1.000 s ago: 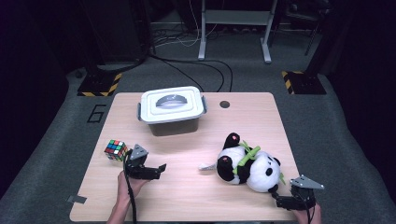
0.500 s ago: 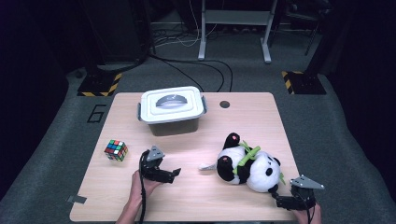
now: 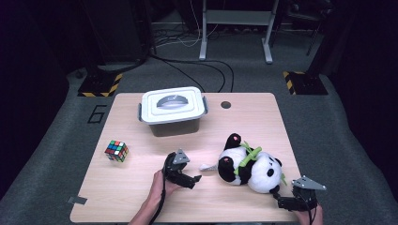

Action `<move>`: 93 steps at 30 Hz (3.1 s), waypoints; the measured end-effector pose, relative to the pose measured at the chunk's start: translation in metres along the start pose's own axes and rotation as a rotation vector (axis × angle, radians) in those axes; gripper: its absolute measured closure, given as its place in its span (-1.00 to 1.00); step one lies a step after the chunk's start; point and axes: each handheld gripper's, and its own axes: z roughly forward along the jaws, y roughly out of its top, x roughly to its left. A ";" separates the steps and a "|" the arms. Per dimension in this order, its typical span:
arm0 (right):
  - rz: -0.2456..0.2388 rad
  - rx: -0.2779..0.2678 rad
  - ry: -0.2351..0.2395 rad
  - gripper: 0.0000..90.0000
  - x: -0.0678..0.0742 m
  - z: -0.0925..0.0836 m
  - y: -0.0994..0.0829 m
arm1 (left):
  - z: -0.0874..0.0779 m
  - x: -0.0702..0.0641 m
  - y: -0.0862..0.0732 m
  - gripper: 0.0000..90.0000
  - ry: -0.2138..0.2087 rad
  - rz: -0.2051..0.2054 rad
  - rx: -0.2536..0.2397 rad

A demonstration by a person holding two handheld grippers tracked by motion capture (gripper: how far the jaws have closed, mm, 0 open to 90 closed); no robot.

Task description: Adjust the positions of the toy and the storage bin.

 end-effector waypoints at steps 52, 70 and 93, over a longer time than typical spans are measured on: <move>0.002 0.000 -0.003 -0.93 0.000 0.000 0.000 | -0.004 0.028 -0.012 1.00 0.005 -0.091 -0.019; 0.002 0.001 -0.003 -0.93 0.000 0.000 0.000 | -0.046 0.028 0.003 -0.65 0.033 -0.198 -0.065; 0.002 0.001 -0.004 -0.93 0.000 0.000 0.000 | -0.058 -0.009 0.056 -1.00 -0.014 -0.142 -0.154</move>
